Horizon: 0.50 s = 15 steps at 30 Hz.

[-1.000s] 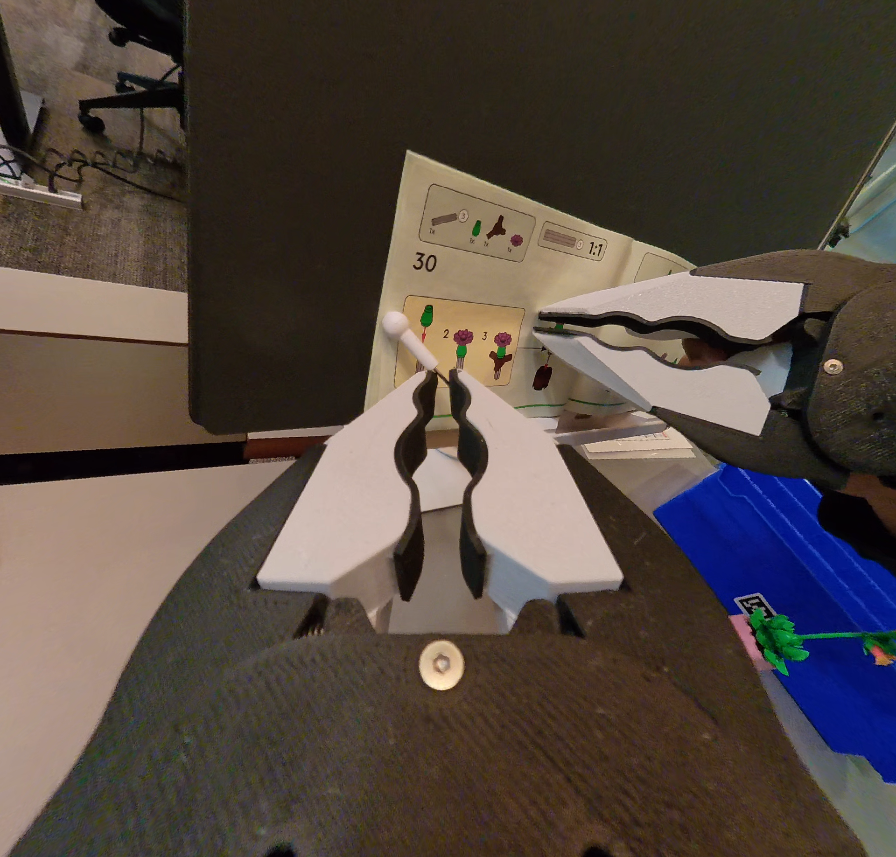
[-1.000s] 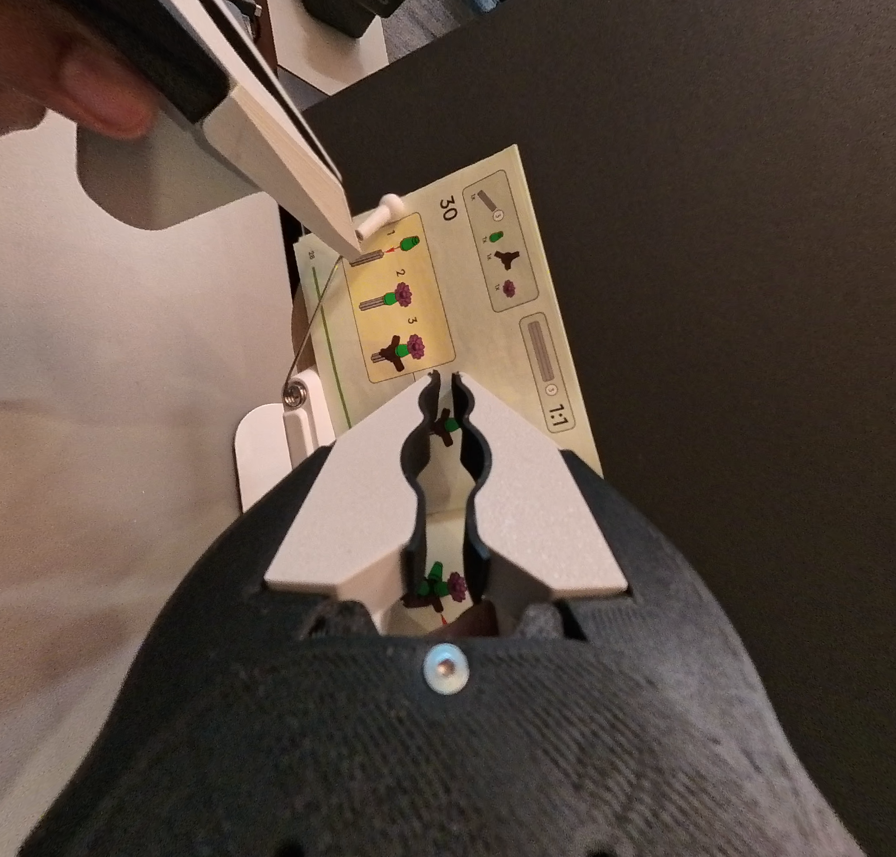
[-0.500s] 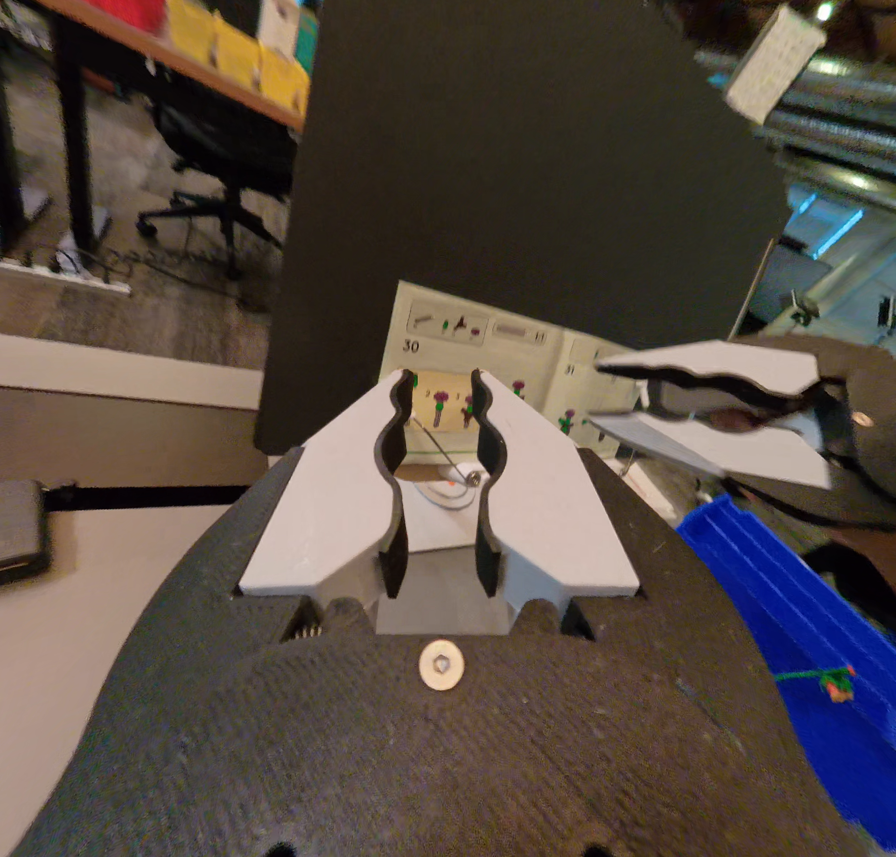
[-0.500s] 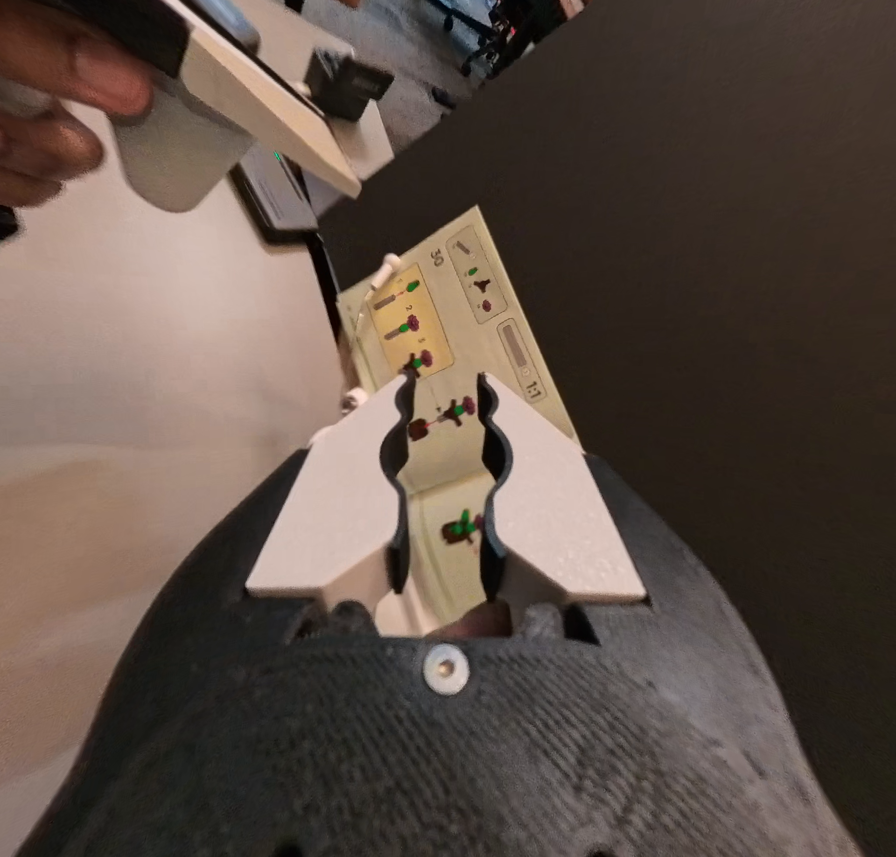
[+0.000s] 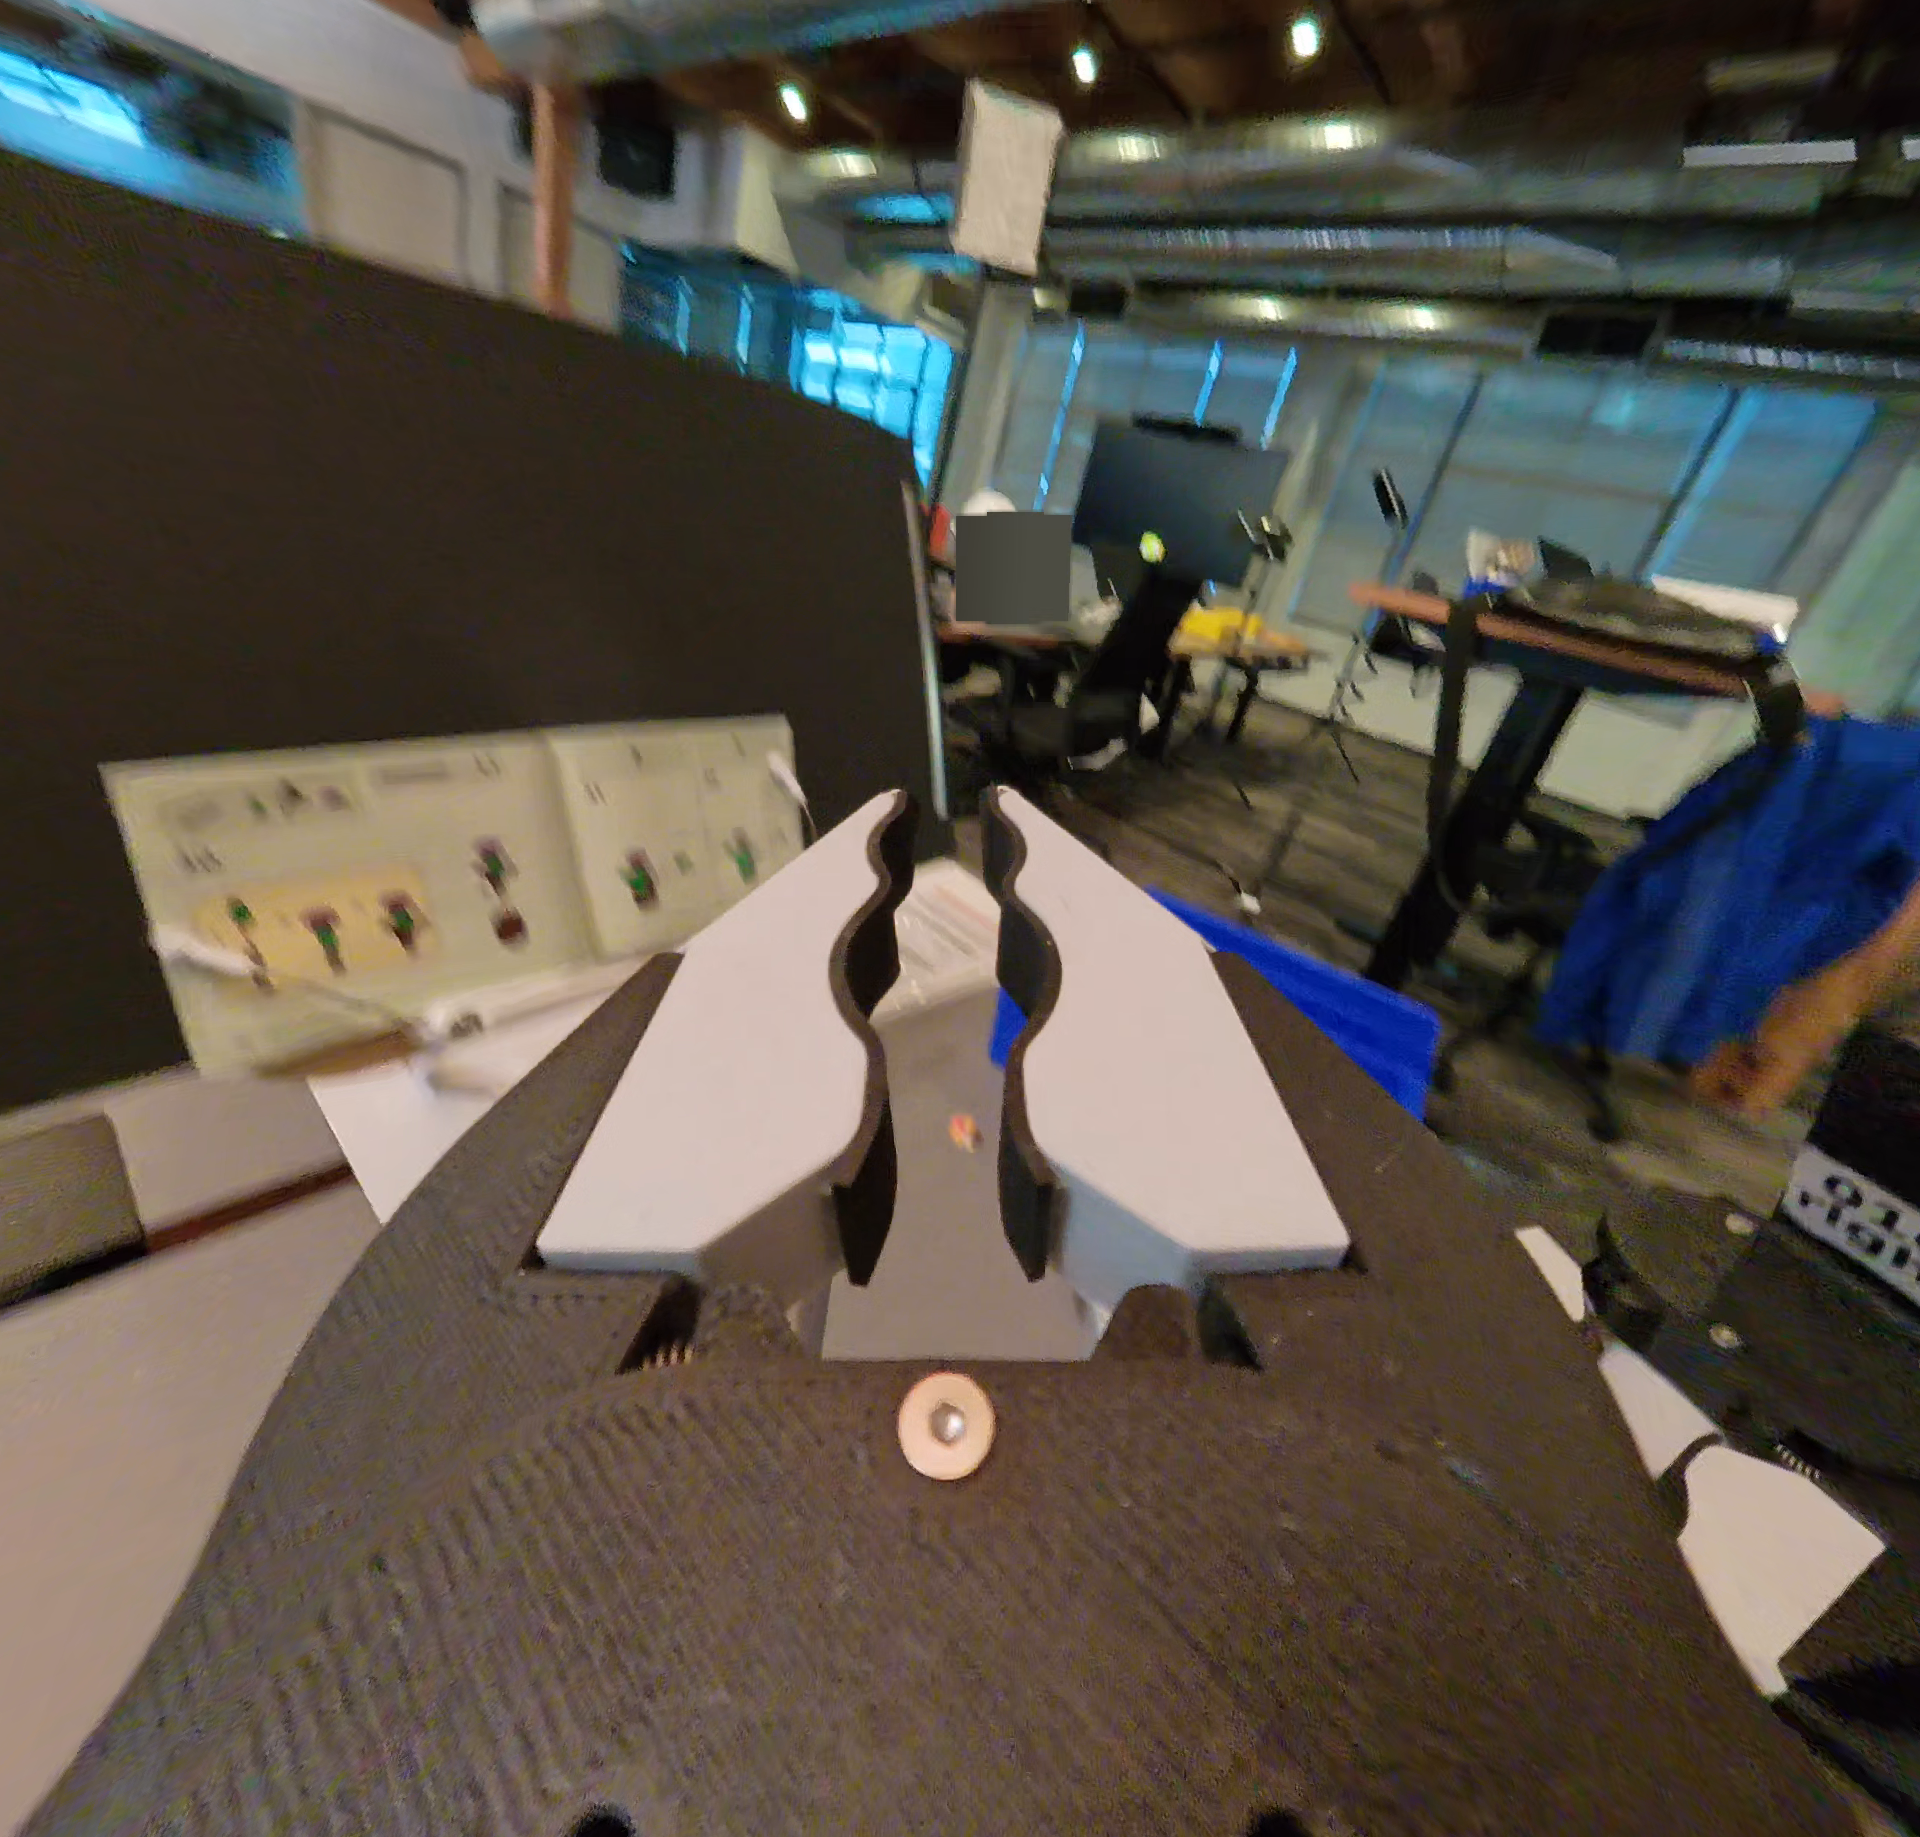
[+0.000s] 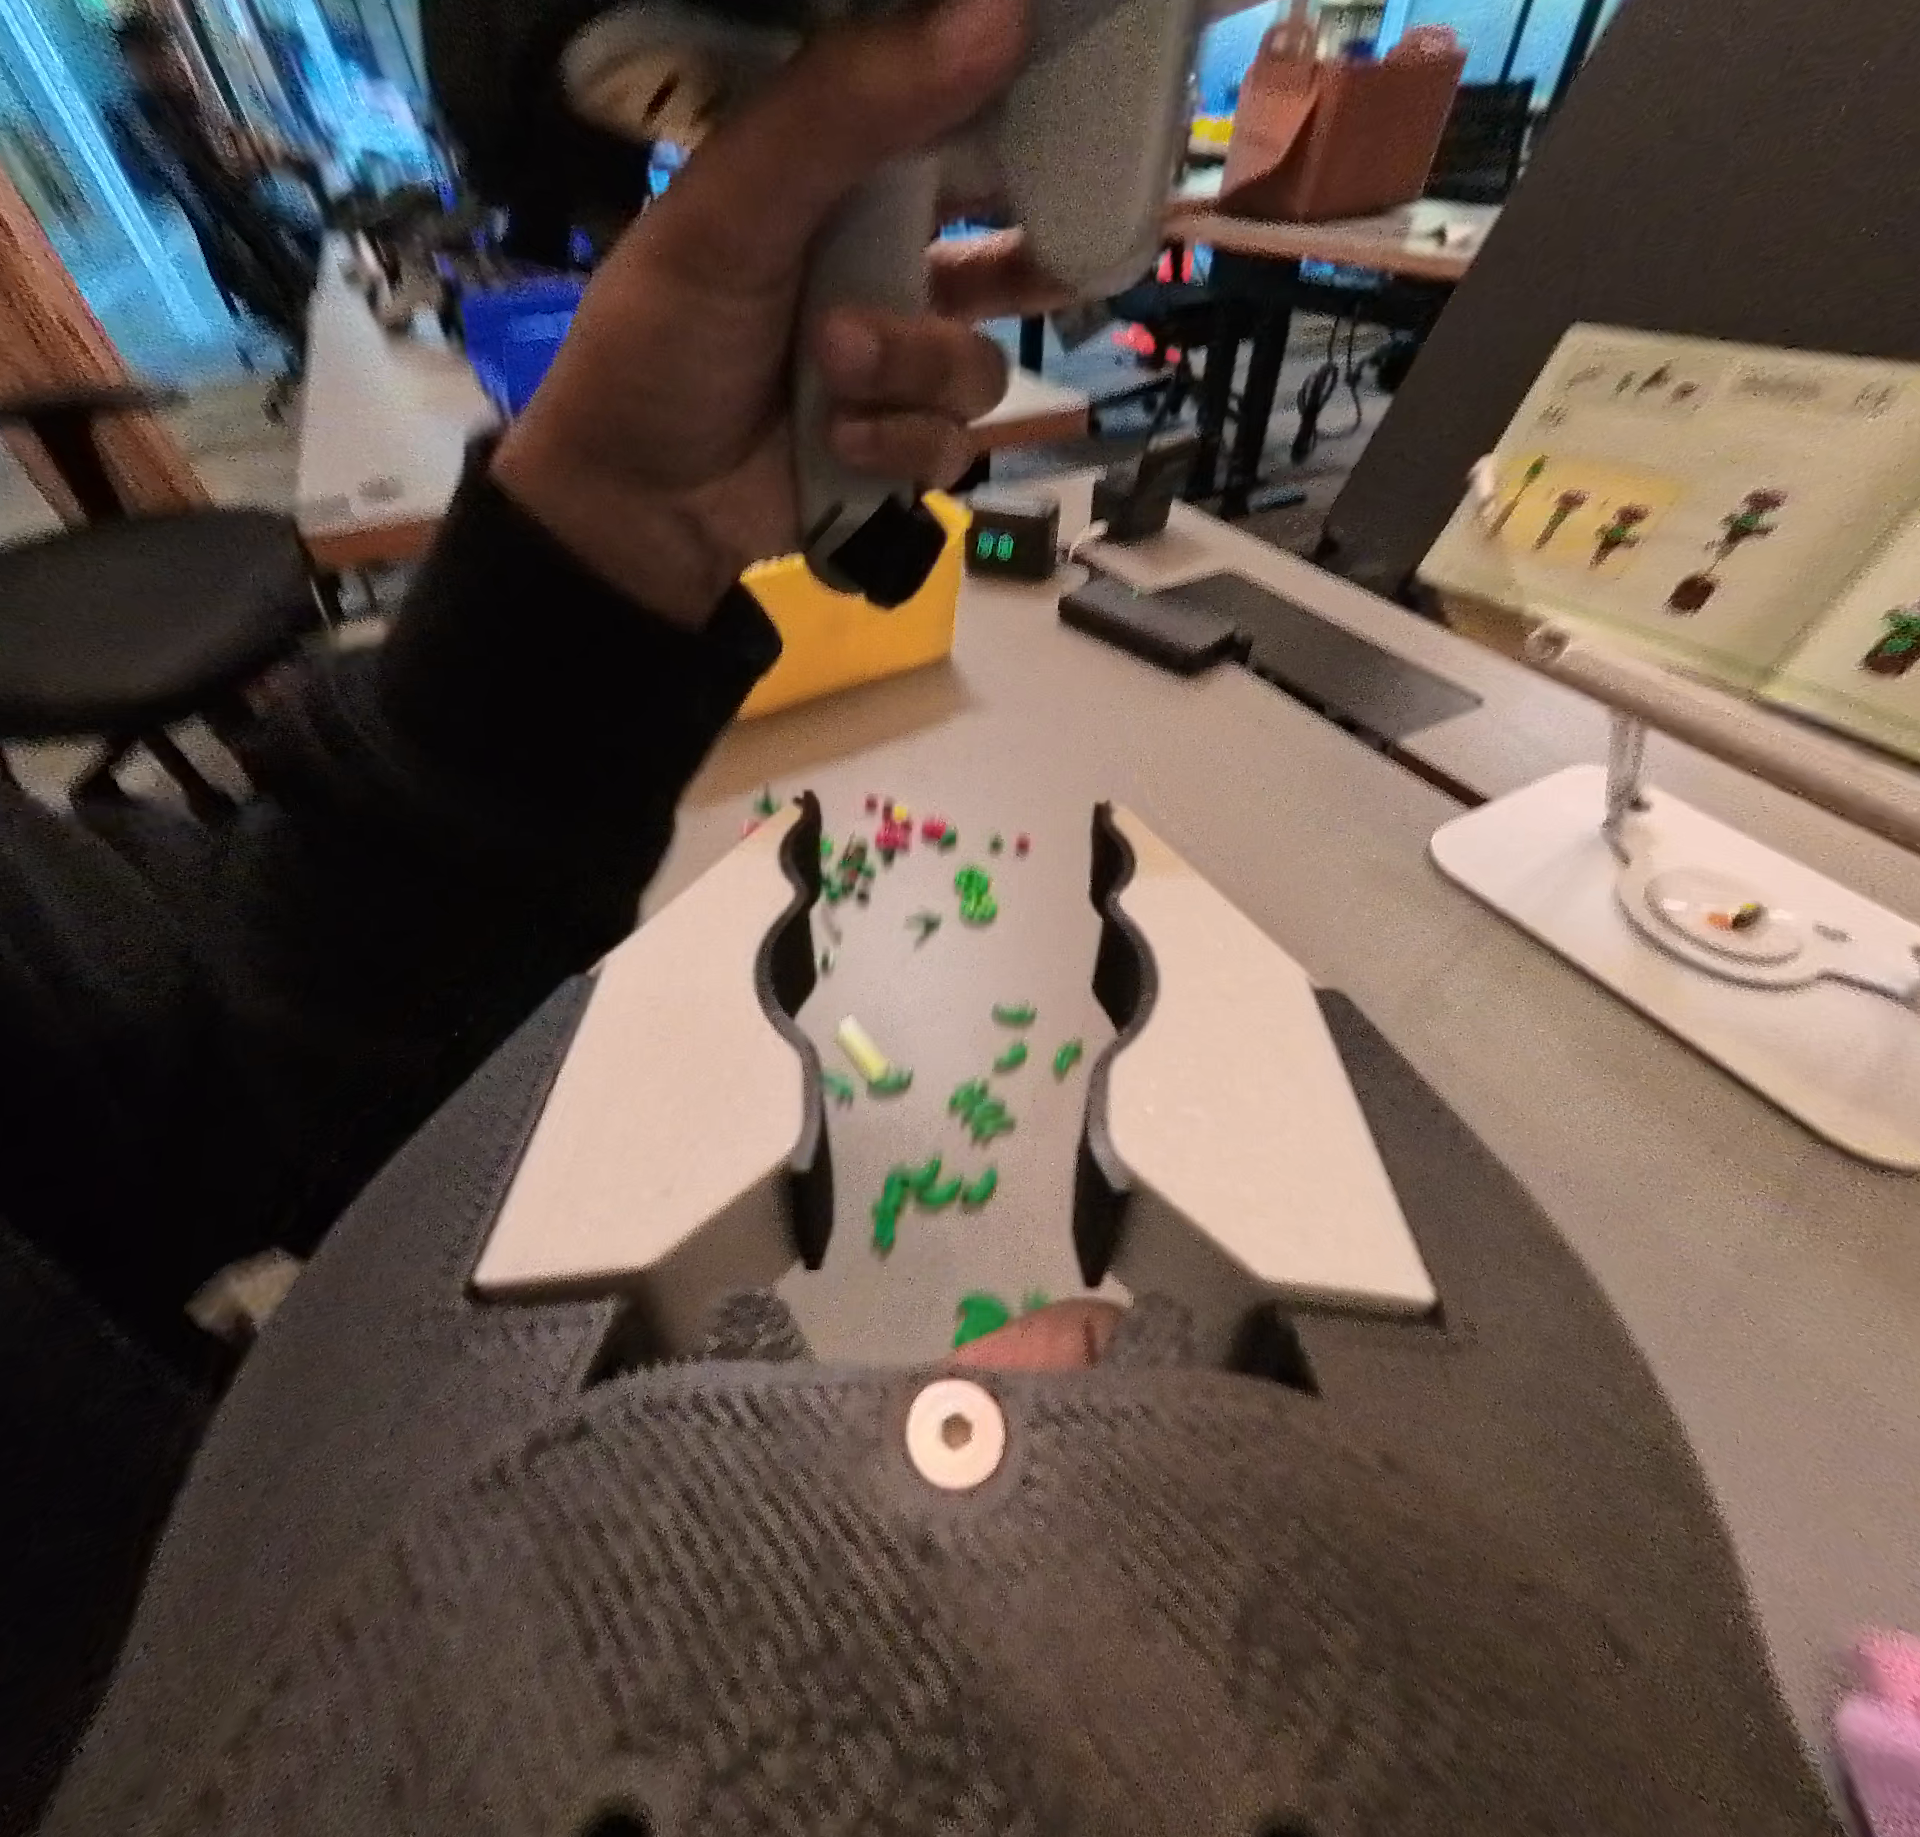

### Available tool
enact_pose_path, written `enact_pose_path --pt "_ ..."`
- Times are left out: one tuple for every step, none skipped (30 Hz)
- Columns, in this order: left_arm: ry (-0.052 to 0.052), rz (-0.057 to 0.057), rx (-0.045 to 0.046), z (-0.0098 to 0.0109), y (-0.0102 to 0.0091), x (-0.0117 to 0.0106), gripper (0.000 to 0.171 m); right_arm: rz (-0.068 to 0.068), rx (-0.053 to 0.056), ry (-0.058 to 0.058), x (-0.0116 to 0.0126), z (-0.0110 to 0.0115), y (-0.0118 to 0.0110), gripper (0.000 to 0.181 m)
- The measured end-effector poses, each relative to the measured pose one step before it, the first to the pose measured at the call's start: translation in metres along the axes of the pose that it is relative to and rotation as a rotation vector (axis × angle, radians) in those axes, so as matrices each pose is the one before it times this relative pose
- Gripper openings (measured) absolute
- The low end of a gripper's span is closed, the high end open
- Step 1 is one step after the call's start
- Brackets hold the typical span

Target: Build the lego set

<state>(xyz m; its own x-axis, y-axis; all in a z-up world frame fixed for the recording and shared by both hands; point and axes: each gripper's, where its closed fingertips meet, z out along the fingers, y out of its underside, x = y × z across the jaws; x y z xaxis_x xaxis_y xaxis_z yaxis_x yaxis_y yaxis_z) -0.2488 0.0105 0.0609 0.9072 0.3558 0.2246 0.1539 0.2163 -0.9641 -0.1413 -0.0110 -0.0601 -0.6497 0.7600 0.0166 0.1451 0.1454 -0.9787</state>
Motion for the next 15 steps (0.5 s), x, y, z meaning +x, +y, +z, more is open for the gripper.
enact_pose_path --pt "0.0191 -0.0085 -0.05439 -0.00633 0.02339 0.0084 0.01 -0.0412 -0.0322 0.0208 -0.01222 -0.00343 0.0159 0.054" --pt "0.0162 -0.0149 -0.0674 -0.00458 0.02806 0.00679 0.012 -0.0355 -0.0217 0.03 -0.00952 -0.00229 0.01429 0.06" --pt "0.0106 -0.0303 -0.06432 -0.00219 0.02853 0.00475 0.014 -0.023 -0.0142 0.0328 -0.00726 -0.00154 0.01285 0.065" --pt "0.0105 -0.0418 -0.05757 -0.00058 0.02732 0.0036 0.017 -0.0061 -0.0164 0.0287 -0.00578 -0.00139 0.0124 0.064" --pt "0.0145 -0.0435 -0.04182 0.00047 0.02402 0.00339 0.019 0.0092 -0.0198 0.02 -0.00476 -0.00129 0.01144 0.059" --pt "0.0083 -0.0332 -0.02083 0.00096 0.01975 0.00175 0.021 0.0209 -0.0146 0.0166 -0.00277 -0.00158 0.00906 0.052" --pt "-0.0101 -0.0119 -0.01144 0.00077 0.01671 -0.00134 0.023 0.0289 -0.004 0.0181 -0.00019 -0.00219 0.00628 0.05" --pt "-0.0274 0.0079 -0.00446 0.00052 0.01383 -0.00433 0.026 0.0331 0.0048 0.0103 0.00018 -0.0029 0.00448 0.046" --pt "-0.0522 0.0244 -0.00513 0.00029 0.0124 -0.00781 0.037 0.0363 0.0088 0.0017 -0.00003 -0.0031 0.00302 0.048" --pt "-0.0635 0.0349 -0.0008 -0.00018 0.01099 -0.00878 0.047 0.036 0.0064 -0.0003 0.00022 -0.00305 0.00277 0.051" --pt "-0.0366 0.0343 0.00153 -0.00092 0.00939 -0.00412 0.052 0.0321 0.0006 0.0012 0.00038 -0.00241 0.00334 0.055" --pt "-0.0086 0.0319 -0.00579 -0.0013 0.00819 0.00024 0.057 0.0305 -0.0039 0.0064 0.00068 -0.00179 0.00386 0.058" --pt "-0.0028 0.0279 -0.01079 -0.00136 0.00736 0.00115 0.059 0.0299 -0.0059 0.0124 0.00108 -0.00107 0.00419 0.06" --pt "-0.0024 0.0195 -0.00293 -0.00144 0.00499 0.00147 0.061 0.0209 -0.0042 0.01 -0.00017 -0.00062 0.00394 0.061" --pt "0.0037 0.0082 0.01467 -0.00201 0.00112 0.00214 0.062 0.0043 0.0003 0.0095 -0.00103 -0.00035 0.00353 0.06"
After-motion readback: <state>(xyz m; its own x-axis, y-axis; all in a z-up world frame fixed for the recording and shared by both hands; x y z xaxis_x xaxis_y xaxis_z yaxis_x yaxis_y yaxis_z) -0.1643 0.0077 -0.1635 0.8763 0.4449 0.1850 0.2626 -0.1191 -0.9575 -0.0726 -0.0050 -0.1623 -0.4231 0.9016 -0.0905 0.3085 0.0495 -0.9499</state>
